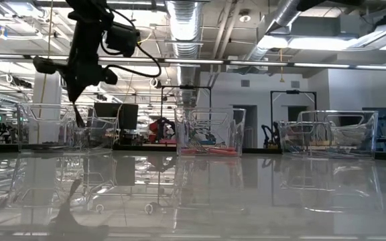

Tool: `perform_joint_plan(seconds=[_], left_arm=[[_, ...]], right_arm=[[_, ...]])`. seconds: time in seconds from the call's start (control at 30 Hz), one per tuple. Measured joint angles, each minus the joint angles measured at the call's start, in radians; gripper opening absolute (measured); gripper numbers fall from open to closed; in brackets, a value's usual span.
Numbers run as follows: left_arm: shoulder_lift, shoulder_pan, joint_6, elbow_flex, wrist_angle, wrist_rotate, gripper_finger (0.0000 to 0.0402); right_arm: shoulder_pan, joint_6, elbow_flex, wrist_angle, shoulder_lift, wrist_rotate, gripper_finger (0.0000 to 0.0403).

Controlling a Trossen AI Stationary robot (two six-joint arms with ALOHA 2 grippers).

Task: Sort silverware by color (type)
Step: Put the black fork into the left transparent bin, then return to Home Position

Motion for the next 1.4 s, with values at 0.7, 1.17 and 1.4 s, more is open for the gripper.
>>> perform_joint_plan(seconds=[0.7,1.17,1.4], left_arm=[[0.128,0.0,-0.054,0.0,0.078,-0.102,0.0145],[0.112,-0.109,-0.593,0.21,0.064,0.093,0.0192],[0.109,-0.303,-1.147,0.372,0.222,0.606,0.0188]], right_arm=[[0.061,0.034,0.0,0.004,0.0,0.0,0.0207],[0.065,-0.095,-0.002,-0.002,-0.023,-0.007,0.0207],[0.07,-0.259,-0.001,0.012,-0.148,0.092,0.0207]])
